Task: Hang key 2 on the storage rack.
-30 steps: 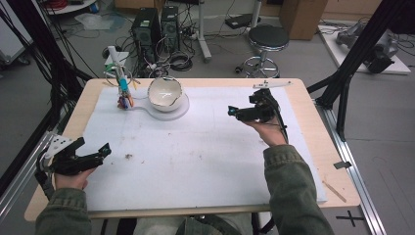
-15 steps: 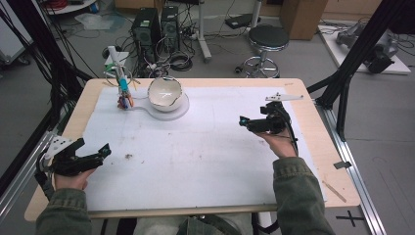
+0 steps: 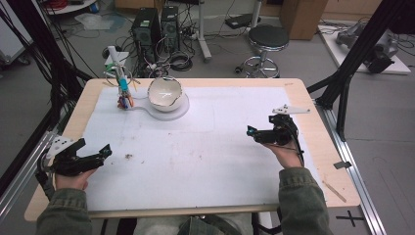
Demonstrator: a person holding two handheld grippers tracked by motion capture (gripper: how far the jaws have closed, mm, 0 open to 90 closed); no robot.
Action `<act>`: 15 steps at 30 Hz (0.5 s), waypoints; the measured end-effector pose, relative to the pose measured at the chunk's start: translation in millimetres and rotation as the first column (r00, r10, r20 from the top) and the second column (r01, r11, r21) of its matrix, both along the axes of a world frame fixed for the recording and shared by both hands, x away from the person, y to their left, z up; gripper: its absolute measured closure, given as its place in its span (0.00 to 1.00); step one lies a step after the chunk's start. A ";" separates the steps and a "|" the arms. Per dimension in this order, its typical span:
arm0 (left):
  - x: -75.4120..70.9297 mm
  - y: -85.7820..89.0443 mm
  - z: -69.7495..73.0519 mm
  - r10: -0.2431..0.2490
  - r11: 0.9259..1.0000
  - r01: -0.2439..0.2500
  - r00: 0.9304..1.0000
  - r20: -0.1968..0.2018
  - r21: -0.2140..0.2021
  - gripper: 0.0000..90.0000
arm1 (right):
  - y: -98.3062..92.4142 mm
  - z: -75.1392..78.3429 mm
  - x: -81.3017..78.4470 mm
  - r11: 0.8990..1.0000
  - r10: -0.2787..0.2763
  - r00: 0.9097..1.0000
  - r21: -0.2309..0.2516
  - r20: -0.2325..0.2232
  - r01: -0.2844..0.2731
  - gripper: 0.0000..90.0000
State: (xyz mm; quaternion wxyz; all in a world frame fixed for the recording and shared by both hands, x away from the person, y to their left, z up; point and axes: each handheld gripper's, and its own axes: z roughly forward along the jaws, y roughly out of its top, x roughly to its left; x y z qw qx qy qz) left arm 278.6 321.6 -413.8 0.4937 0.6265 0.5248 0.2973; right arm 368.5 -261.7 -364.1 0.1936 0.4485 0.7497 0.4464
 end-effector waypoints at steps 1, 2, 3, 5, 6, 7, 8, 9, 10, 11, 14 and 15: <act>-0.1 0.3 0.0 0.000 1.000 0.000 1.000 0.000 0.000 0.02 | -1.4 -3.1 -1.8 1.000 -0.010 1.000 -0.004 0.004 0.010 0.01; -0.2 0.4 0.1 0.000 1.000 0.000 1.000 -0.001 -0.001 0.02 | -3.2 -5.6 -3.4 1.000 -0.016 1.000 -0.002 0.009 0.016 0.01; -0.1 0.3 0.0 0.001 1.000 -0.001 1.000 -0.001 0.000 0.02 | -4.5 -7.1 -4.8 1.000 -0.020 1.000 0.001 0.007 0.020 0.01; 0.1 0.1 -0.2 0.000 1.000 0.000 1.000 -0.005 0.003 0.02 | -8.9 -11.0 -8.5 0.999 -0.039 0.999 0.006 0.014 0.039 0.01; 0.2 -0.2 -0.3 0.002 1.000 -0.002 1.000 -0.006 0.004 0.02 | -10.5 -12.0 -9.5 0.999 -0.046 0.999 0.004 0.016 0.046 0.01; 0.0 -0.2 -0.3 0.001 1.000 -0.001 1.000 -0.007 0.007 0.02 | -12.6 -13.2 -10.9 0.999 -0.053 0.998 0.004 0.023 0.053 0.01; -0.2 0.0 -0.1 0.001 1.000 -0.001 1.000 -0.007 0.007 0.02 | -14.3 -14.4 -12.8 0.998 -0.062 0.998 0.007 0.025 0.062 0.01; -0.3 -0.1 -0.1 0.002 1.000 -0.002 1.000 -0.006 0.007 0.02 | -16.8 -15.8 -14.8 0.997 -0.074 0.997 0.009 0.034 0.073 0.01; -0.3 0.0 -0.2 0.004 1.000 -0.004 1.000 -0.007 0.008 0.02 | -18.1 -16.5 -15.9 0.997 -0.082 0.996 0.012 0.037 0.081 0.01; -0.2 0.1 -0.4 0.006 1.000 -0.006 1.000 -0.011 0.011 0.02 | -20.2 -17.7 -17.1 0.996 -0.090 0.995 0.015 0.045 0.089 0.01; -0.1 -0.5 -0.7 0.007 1.000 -0.007 1.000 -0.015 0.011 0.02 | -24.7 -21.1 -21.5 0.993 -0.116 0.992 0.025 0.054 0.115 0.01; -0.1 -0.5 -0.6 0.007 1.000 -0.007 1.000 -0.015 0.011 0.02 | -25.6 -22.2 -23.3 0.992 -0.125 0.991 0.030 0.056 0.123 0.01</act>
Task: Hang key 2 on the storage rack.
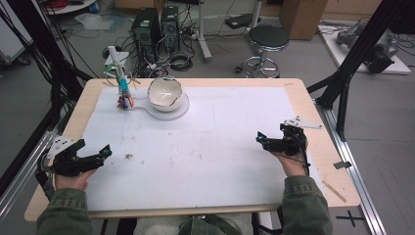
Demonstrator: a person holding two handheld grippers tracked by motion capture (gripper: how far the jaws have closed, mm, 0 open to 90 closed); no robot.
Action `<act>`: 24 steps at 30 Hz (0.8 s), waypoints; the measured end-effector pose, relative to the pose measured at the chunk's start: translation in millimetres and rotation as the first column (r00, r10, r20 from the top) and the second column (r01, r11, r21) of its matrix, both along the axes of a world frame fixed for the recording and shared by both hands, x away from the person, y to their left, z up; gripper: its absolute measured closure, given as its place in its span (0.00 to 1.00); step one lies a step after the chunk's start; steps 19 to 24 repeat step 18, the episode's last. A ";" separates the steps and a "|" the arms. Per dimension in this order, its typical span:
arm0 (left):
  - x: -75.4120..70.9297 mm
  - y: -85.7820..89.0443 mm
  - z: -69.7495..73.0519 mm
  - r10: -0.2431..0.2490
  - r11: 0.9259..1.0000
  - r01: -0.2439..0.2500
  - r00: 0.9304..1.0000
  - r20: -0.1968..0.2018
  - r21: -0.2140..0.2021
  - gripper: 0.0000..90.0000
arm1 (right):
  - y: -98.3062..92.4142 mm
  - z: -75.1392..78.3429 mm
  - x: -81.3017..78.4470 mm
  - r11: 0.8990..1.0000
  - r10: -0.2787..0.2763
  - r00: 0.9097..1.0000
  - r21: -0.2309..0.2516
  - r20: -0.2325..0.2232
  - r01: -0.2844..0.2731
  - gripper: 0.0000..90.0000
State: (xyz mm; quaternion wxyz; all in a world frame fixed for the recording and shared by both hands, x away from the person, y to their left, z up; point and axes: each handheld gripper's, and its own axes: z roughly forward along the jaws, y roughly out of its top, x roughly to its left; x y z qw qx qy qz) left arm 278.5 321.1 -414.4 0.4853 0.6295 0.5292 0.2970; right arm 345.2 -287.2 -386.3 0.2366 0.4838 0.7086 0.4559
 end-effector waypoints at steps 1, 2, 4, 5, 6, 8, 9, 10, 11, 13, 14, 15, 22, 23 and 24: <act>0.0 0.1 -0.1 0.001 1.000 -0.001 1.000 -0.001 0.000 0.02 | -1.0 -1.5 -2.2 1.000 -0.007 1.000 0.001 0.006 0.007 0.01; 0.0 0.1 -0.1 0.002 1.000 -0.002 1.000 -0.001 0.000 0.02 | -1.5 -3.0 -3.8 1.000 -0.011 1.000 -0.001 0.008 0.011 0.01; -0.3 0.5 0.0 0.001 1.000 -0.001 1.000 -0.002 0.001 0.02 | -3.3 -5.5 -6.6 1.000 -0.022 1.000 -0.008 0.015 0.022 0.01; -0.4 0.5 -0.1 0.000 1.000 0.000 1.000 -0.004 0.000 0.02 | -4.4 -7.1 -8.3 1.000 -0.028 0.999 -0.007 0.017 0.028 0.01; -0.4 0.3 -0.1 -0.001 1.000 0.001 1.000 -0.005 0.001 0.02 | -5.9 -8.8 -9.9 0.999 -0.035 0.999 -0.006 0.021 0.035 0.01; -0.3 0.0 -0.2 -0.003 1.000 0.003 1.000 -0.008 0.002 0.02 | -9.2 -12.4 -13.1 0.998 -0.057 0.998 -0.005 0.029 0.057 0.01; -0.1 -0.2 -0.3 -0.004 1.000 0.004 1.000 -0.008 0.002 0.02 | -10.9 -14.6 -14.9 0.997 -0.072 0.997 -0.001 0.033 0.072 0.01; 0.0 -0.3 -0.4 -0.004 1.000 0.004 1.000 -0.008 0.002 0.02 | -13.3 -17.7 -16.0 0.996 -0.090 0.995 0.003 0.041 0.090 0.01; 0.2 -0.3 -0.4 -0.005 1.000 0.005 1.000 -0.008 0.004 0.02 | -14.5 -19.1 -16.7 0.995 -0.096 0.995 0.010 0.036 0.095 0.01; 0.6 -0.5 -0.6 -0.006 1.000 0.006 1.000 -0.008 0.004 0.02 | -16.7 -19.6 -17.4 0.994 -0.111 0.993 0.022 0.039 0.110 0.01; 0.8 -0.5 -0.8 -0.008 1.000 0.008 1.000 -0.010 0.005 0.02 | -17.0 -18.6 -18.2 0.993 -0.117 0.992 0.019 0.058 0.116 0.01; 1.0 -0.5 -0.8 -0.009 1.000 0.009 1.000 -0.011 0.006 0.02 | -16.8 -18.1 -18.9 0.993 -0.121 0.990 0.015 0.070 0.120 0.01; 1.2 -0.7 -0.9 -0.010 1.000 0.010 1.000 -0.011 0.007 0.02 | -15.9 -17.8 -19.2 0.993 -0.117 0.990 0.008 0.073 0.117 0.01; 1.2 -0.7 -0.9 -0.010 1.000 0.010 1.000 -0.011 0.007 0.02 | -15.9 -17.8 -19.2 0.993 -0.117 0.990 0.008 0.073 0.117 0.01; 1.2 -0.7 -0.9 -0.010 1.000 0.010 1.000 -0.011 0.007 0.02 | -15.9 -17.8 -19.2 0.993 -0.117 0.990 0.008 0.073 0.117 0.01</act>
